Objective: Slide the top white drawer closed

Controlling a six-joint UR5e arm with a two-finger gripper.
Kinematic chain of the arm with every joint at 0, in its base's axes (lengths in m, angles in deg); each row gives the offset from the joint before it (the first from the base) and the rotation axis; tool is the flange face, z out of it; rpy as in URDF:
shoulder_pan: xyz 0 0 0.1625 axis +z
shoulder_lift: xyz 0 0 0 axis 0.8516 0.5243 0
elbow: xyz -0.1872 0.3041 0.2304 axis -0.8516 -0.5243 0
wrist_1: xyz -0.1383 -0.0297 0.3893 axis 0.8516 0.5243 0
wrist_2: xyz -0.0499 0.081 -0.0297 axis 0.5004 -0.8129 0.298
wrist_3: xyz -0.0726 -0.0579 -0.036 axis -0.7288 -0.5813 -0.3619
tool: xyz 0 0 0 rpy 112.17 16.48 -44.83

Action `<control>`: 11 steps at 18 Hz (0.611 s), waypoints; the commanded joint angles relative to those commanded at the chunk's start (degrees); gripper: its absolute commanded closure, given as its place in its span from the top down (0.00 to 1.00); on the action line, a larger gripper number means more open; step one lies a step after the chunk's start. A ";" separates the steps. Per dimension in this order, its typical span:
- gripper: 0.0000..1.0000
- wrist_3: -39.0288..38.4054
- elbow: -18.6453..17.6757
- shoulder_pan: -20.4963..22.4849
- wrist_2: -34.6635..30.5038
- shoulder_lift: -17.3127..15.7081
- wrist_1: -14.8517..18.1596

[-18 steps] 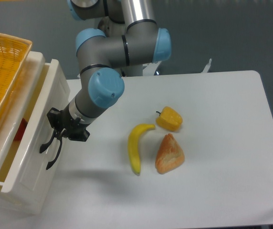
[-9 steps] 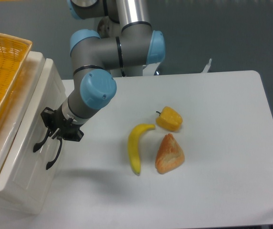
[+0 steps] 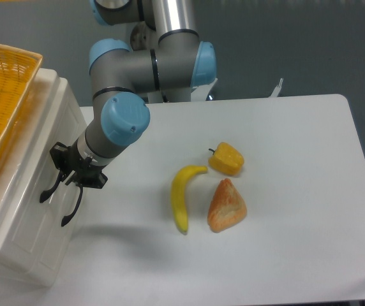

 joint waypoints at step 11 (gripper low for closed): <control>0.44 0.79 1.49 14.40 -5.52 -0.79 -1.32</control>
